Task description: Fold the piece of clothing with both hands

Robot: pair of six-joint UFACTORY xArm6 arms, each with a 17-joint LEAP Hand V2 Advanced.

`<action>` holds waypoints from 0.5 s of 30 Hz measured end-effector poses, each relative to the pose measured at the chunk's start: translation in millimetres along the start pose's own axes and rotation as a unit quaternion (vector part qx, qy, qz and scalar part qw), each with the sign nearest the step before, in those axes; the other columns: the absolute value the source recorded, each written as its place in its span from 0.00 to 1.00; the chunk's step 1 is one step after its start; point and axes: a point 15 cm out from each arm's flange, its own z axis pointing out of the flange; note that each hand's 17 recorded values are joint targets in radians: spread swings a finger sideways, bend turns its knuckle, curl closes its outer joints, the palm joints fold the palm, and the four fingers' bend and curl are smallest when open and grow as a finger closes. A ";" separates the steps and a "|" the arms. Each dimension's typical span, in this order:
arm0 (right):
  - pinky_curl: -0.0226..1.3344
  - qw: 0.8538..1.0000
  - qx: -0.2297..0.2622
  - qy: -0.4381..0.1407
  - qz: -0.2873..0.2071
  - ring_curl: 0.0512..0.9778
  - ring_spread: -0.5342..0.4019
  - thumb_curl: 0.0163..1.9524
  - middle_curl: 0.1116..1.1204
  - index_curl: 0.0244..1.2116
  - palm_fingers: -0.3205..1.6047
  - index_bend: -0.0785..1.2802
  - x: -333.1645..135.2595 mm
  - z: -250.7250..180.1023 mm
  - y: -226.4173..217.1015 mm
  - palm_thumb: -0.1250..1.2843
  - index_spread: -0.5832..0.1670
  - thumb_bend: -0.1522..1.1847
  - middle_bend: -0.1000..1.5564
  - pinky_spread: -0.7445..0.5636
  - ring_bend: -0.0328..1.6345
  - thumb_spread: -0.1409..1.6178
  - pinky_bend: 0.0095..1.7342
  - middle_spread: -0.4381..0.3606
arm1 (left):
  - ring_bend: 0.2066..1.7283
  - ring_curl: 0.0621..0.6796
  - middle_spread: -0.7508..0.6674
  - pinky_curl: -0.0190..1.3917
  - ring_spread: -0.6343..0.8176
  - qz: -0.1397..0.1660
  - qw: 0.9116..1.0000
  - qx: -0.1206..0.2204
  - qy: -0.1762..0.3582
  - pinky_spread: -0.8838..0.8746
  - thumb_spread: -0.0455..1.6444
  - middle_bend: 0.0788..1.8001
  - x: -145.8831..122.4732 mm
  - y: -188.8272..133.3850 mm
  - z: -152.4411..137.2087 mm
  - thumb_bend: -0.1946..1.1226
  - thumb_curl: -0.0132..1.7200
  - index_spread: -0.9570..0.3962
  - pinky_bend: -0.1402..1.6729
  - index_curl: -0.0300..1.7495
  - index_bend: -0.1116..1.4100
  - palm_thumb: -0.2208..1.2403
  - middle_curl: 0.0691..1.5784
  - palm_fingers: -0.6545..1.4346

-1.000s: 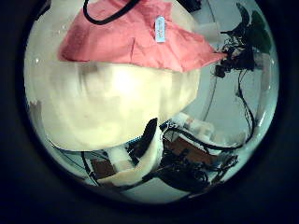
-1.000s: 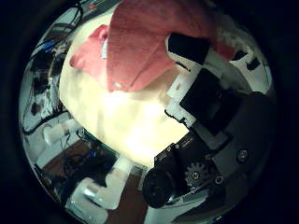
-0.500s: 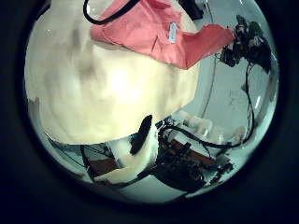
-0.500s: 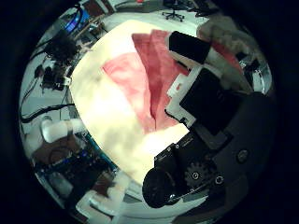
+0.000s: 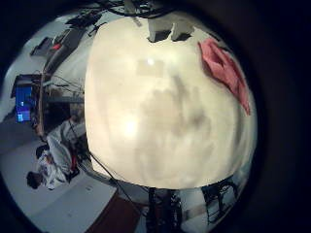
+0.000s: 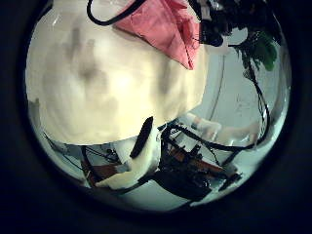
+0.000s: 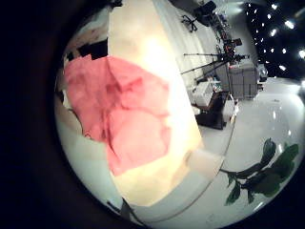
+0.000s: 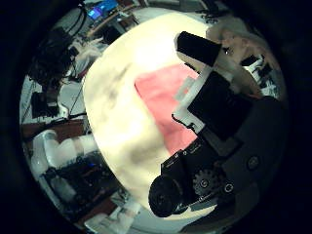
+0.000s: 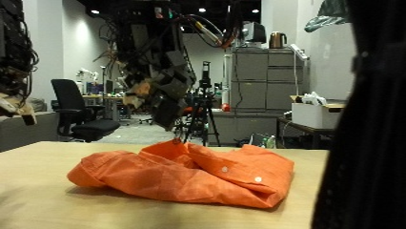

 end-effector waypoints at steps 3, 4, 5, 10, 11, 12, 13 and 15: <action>0.43 0.999 0.010 0.009 0.029 0.51 0.33 0.26 0.49 0.56 0.74 0.75 29.0 -25.3 13.4 0.70 0.44 0.09 0.78 0.22 0.77 0.77 0.66 0.38 | 0.10 0.27 0.78 0.24 0.82 0.002 1.000 0.003 -0.001 0.81 0.73 0.06 1.1 6.7 -0.9 0.14 0.16 0.80 0.20 0.20 0.19 0.36 0.14 0.32; 0.43 0.999 0.012 0.013 0.045 0.50 0.31 0.25 0.48 0.54 0.71 0.69 45.6 -30.0 21.6 0.69 0.41 0.10 0.77 0.20 0.76 0.78 0.65 0.37 | 0.10 0.26 0.78 0.24 0.82 0.001 1.000 0.007 0.000 0.81 0.73 0.06 1.2 7.3 -2.5 0.14 0.16 0.80 0.20 0.20 0.19 0.37 0.14 0.32; 0.43 0.998 0.011 0.015 0.065 0.50 0.30 0.25 0.48 0.53 0.69 0.66 64.7 -32.4 32.1 0.68 0.40 0.10 0.76 0.19 0.76 0.79 0.65 0.36 | 0.10 0.26 0.78 0.24 0.82 0.000 1.000 0.007 -0.001 0.81 0.73 0.06 0.4 6.9 -2.4 0.14 0.16 0.80 0.20 0.20 0.19 0.37 0.14 0.32; 0.40 0.989 0.013 0.014 0.145 0.49 0.28 0.22 0.46 0.48 0.57 0.43 124.8 -52.1 77.4 0.59 0.32 0.08 0.72 0.14 0.74 0.80 0.63 0.34 | 0.11 0.27 0.78 0.24 0.82 0.004 1.000 0.006 0.002 0.81 0.73 0.06 -2.6 5.1 0.2 0.14 0.16 0.80 0.20 0.20 0.19 0.37 0.15 0.32; 0.40 0.986 0.006 0.007 0.168 0.49 0.28 0.21 0.45 0.48 0.53 0.42 135.4 -52.5 92.0 0.55 0.32 0.07 0.70 0.15 0.74 0.80 0.61 0.34 | 0.11 0.27 0.78 0.24 0.82 0.003 1.000 0.006 0.003 0.81 0.73 0.06 -2.5 4.6 0.3 0.14 0.16 0.80 0.20 0.20 0.19 0.37 0.15 0.32; 0.39 0.984 0.000 0.002 0.178 0.48 0.29 0.20 0.45 0.48 0.49 0.42 139.1 -52.1 99.9 0.52 0.31 0.07 0.69 0.18 0.72 0.79 0.59 0.34 | 0.10 0.27 0.78 0.24 0.82 0.003 1.000 0.006 0.003 0.81 0.73 0.06 -2.5 4.5 0.3 0.14 0.16 0.80 0.20 0.20 0.19 0.37 0.15 0.32; 0.38 0.981 -0.011 -0.004 0.192 0.46 0.30 0.20 0.44 0.47 0.45 0.42 142.3 -51.7 111.1 0.49 0.31 0.07 0.67 0.21 0.70 0.79 0.57 0.35 | 0.10 0.27 0.78 0.24 0.82 0.004 1.000 0.004 0.003 0.81 0.73 0.06 -0.9 3.4 1.3 0.14 0.16 0.80 0.20 0.20 0.19 0.37 0.15 0.32; 0.37 0.976 -0.033 -0.013 0.214 0.45 0.33 0.18 0.43 0.47 0.38 0.42 143.5 -50.5 128.4 0.45 0.32 0.07 0.65 0.27 0.68 0.78 0.52 0.36 | 0.10 0.26 0.78 0.24 0.82 0.008 1.000 0.003 0.003 0.81 0.73 0.06 2.6 1.6 1.8 0.14 0.16 0.80 0.19 0.20 0.19 0.37 0.15 0.32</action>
